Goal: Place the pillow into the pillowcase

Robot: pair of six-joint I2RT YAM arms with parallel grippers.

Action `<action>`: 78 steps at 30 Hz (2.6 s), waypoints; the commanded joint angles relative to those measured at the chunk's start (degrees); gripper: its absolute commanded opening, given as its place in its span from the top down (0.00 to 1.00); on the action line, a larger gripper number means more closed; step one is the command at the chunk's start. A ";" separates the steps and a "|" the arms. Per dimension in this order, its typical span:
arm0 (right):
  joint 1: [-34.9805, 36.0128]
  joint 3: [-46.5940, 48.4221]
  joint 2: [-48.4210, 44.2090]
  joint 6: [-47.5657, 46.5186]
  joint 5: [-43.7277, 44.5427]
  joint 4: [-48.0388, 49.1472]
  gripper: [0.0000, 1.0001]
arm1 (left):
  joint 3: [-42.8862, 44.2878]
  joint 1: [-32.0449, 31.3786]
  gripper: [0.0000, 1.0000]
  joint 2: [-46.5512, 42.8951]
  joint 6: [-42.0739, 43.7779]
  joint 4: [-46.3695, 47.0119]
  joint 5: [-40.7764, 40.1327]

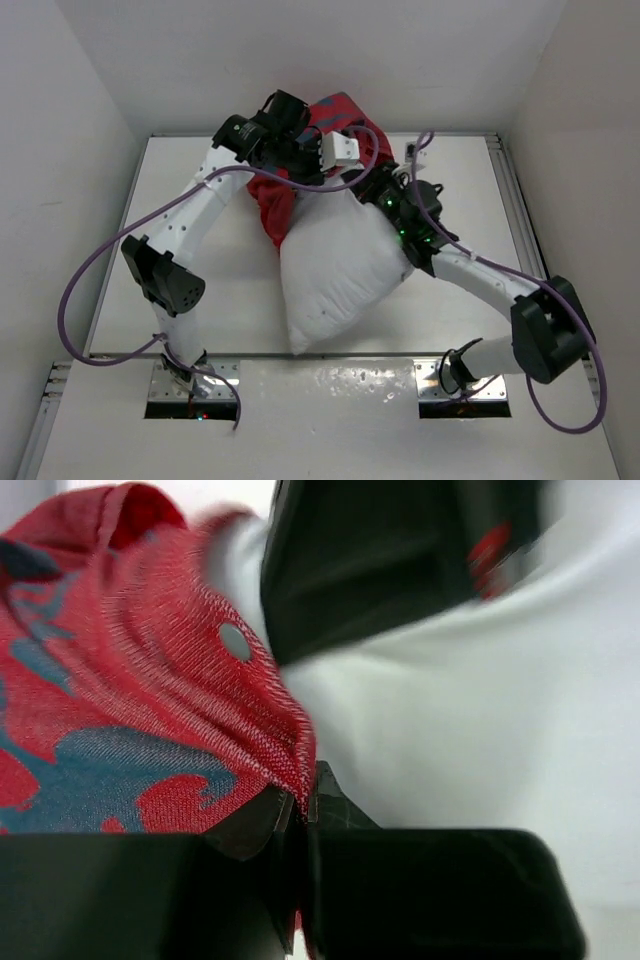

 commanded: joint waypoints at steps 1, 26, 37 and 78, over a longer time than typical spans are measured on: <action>2.53 0.87 4.82 8.83 20.84 7.38 1.00 | 0.59 -2.14 1.00 -2.07 0.71 -6.13 17.64; -17.94 9.47 -12.20 -29.90 -6.54 -56.42 0.01 | -34.61 0.41 0.00 -22.26 -3.86 9.94 -21.15; -1.89 1.66 -16.51 -28.68 -1.30 -68.14 0.01 | -60.66 -4.24 0.00 -33.62 -7.79 21.97 -29.89; 22.74 -11.09 2.65 -20.93 29.29 51.42 1.00 | -45.47 3.75 1.00 -38.54 0.10 10.74 9.12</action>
